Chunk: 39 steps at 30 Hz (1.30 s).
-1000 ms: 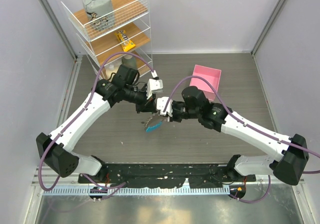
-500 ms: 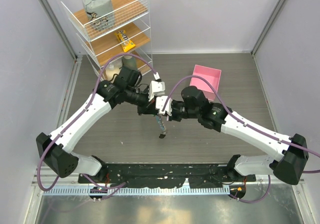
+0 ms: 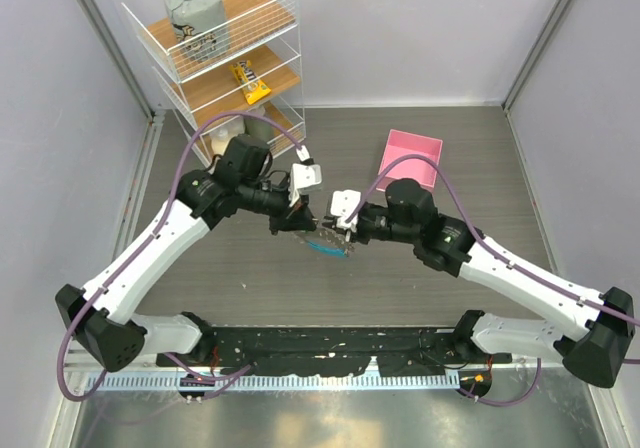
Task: Remove the keys from the keyring
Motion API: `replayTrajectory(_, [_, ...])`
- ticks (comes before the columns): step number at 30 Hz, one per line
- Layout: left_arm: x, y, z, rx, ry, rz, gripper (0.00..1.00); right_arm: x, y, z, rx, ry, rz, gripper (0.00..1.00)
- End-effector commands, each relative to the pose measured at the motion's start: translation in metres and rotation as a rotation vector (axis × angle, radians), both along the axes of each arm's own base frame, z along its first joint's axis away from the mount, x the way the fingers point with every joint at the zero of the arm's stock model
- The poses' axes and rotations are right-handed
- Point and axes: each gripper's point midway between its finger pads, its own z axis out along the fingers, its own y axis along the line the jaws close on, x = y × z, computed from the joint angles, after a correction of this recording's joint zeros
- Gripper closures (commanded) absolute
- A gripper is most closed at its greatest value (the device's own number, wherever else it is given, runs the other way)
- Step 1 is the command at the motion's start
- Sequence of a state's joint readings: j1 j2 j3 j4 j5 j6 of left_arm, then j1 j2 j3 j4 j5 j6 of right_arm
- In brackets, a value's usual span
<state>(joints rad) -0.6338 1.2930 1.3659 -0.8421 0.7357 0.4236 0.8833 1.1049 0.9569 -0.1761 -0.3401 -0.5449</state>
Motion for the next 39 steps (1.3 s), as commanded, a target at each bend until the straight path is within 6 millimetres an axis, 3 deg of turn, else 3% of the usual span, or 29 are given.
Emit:
replayTrajectory(1, [-0.013, -0.003, 0.027, -0.112, -0.084, -0.060, 1.00, 0.000, -0.001, 0.027, 0.170, 0.015, 0.010, 0.76])
replayTrajectory(7, [-0.019, -0.002, 0.034, -0.161, -0.120, -0.074, 1.00, -0.001, -0.011, 0.040, 0.362, 0.118, 0.035, 0.75])
replayTrajectory(15, [-0.015, -0.007, 0.039, -0.195, -0.112, -0.044, 1.00, -0.010, -0.010, 0.042, 0.534, 0.258, 0.037, 0.70])
replayTrajectory(18, [-0.012, -0.008, 0.043, -0.213, -0.123, -0.027, 1.00, -0.007, -0.014, 0.034, 0.552, 0.287, -0.004, 0.71])
replayTrajectory(24, [-0.012, -0.010, 0.042, -0.219, -0.115, -0.028, 1.00, -0.011, -0.019, 0.039, 0.609, 0.253, -0.003, 0.71])
replayTrajectory(39, [-0.017, -0.010, 0.045, -0.241, -0.109, -0.048, 1.00, -0.015, -0.003, 0.043, 0.588, 0.212, 0.038, 0.77])
